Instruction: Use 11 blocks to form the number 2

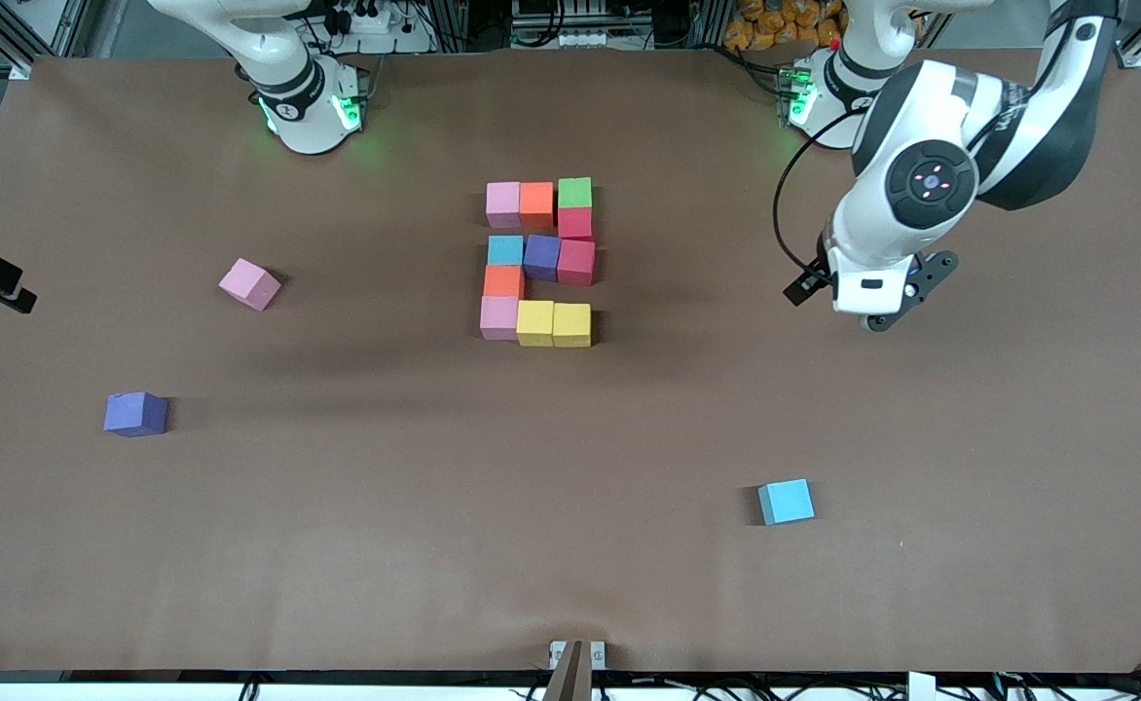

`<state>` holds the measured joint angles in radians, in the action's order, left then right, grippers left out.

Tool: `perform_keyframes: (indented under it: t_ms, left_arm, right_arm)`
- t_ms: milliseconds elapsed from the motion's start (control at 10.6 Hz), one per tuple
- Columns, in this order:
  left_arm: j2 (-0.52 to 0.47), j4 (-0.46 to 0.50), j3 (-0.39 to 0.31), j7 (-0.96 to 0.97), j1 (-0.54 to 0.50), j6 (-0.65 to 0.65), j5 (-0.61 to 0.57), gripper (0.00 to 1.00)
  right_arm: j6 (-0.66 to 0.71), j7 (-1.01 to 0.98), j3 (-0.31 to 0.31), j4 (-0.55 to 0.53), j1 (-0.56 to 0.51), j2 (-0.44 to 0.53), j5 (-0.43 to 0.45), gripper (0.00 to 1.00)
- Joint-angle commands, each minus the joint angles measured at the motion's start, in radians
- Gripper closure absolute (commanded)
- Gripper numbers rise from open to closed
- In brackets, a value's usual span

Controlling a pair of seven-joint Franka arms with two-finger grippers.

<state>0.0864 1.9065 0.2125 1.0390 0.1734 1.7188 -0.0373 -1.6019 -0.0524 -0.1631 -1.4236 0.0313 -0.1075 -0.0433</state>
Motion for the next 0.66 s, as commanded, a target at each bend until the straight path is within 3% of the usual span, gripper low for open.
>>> perform_keyframes:
  t_ms: [0, 189, 566]
  left_arm:
    - [-0.077, 0.035, -0.109, -0.222, 0.001, 0.024, 0.024, 0.0]
    - [-0.08, 0.034, -0.157, -0.394, 0.002, 0.025, 0.016, 0.0]
    - [-0.125, 0.006, -0.183, -0.572, 0.005, 0.013, 0.016, 0.0]
  right_arm:
    - [0.007, 0.002, -0.009, 0.012, 0.009, 0.0, -0.013, 0.0]
    - [0.007, -0.001, -0.009, 0.012, 0.009, -0.001, -0.013, 0.0]
    - [0.007, -0.001, -0.009, 0.012, 0.015, -0.001, -0.009, 0.0]
